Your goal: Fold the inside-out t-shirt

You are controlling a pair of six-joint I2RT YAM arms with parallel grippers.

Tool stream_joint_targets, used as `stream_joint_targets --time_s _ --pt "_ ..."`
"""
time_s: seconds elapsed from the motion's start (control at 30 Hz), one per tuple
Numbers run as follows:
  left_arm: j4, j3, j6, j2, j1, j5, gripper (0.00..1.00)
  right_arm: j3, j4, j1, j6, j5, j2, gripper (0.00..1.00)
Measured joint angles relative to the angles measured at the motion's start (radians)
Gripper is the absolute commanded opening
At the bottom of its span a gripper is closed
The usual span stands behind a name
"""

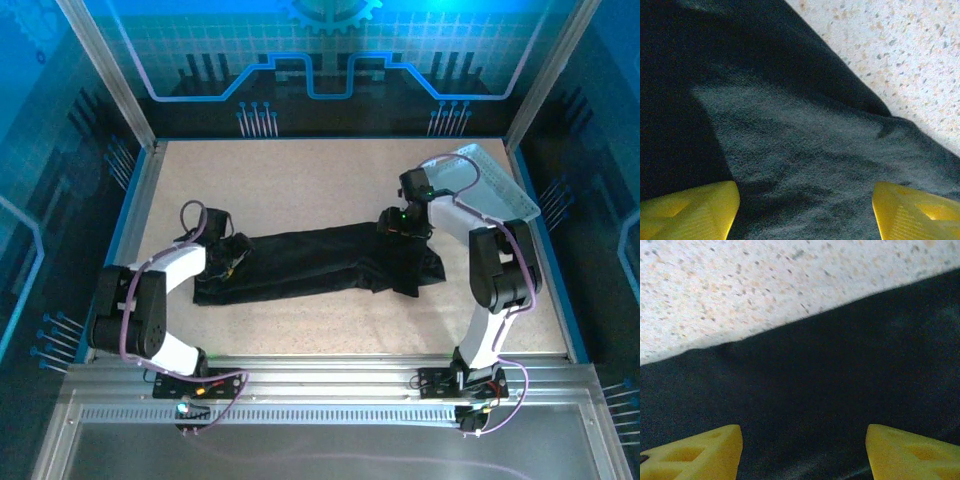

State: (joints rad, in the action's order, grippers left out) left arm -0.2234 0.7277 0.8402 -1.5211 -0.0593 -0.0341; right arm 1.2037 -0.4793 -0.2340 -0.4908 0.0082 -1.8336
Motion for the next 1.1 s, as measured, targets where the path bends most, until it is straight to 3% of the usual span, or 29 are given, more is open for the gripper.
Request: stream_joint_targets --time_s 0.17,0.43,0.63,0.83,0.93,1.03,1.1 --pt "0.04 0.097 -0.004 -0.109 0.048 -0.027 0.75 -0.101 0.029 0.01 -0.045 0.011 0.029 0.66" --pt "0.019 0.435 -0.032 -0.383 0.098 -0.094 0.76 -0.333 0.097 -0.027 -0.14 0.014 0.216 0.66" --pt "-0.112 0.853 -0.101 -0.652 0.054 -0.104 0.77 -0.506 0.132 -0.225 -0.275 0.026 0.385 0.65" --pt "-0.286 1.309 -0.205 -0.893 -0.034 -0.138 0.81 -0.51 0.087 -0.453 -0.36 0.048 0.441 0.66" --pt "-0.383 1.51 -0.273 -0.968 -0.095 -0.148 0.85 -0.46 0.008 -0.497 -0.344 0.078 0.469 0.67" --pt "-0.447 1.503 -0.321 -0.922 -0.156 -0.128 0.87 -0.411 -0.026 -0.443 -0.286 0.109 0.508 0.66" --pt "-0.443 1.371 -0.326 -0.825 -0.189 -0.101 0.87 -0.39 -0.026 -0.37 -0.229 0.113 0.516 0.66"
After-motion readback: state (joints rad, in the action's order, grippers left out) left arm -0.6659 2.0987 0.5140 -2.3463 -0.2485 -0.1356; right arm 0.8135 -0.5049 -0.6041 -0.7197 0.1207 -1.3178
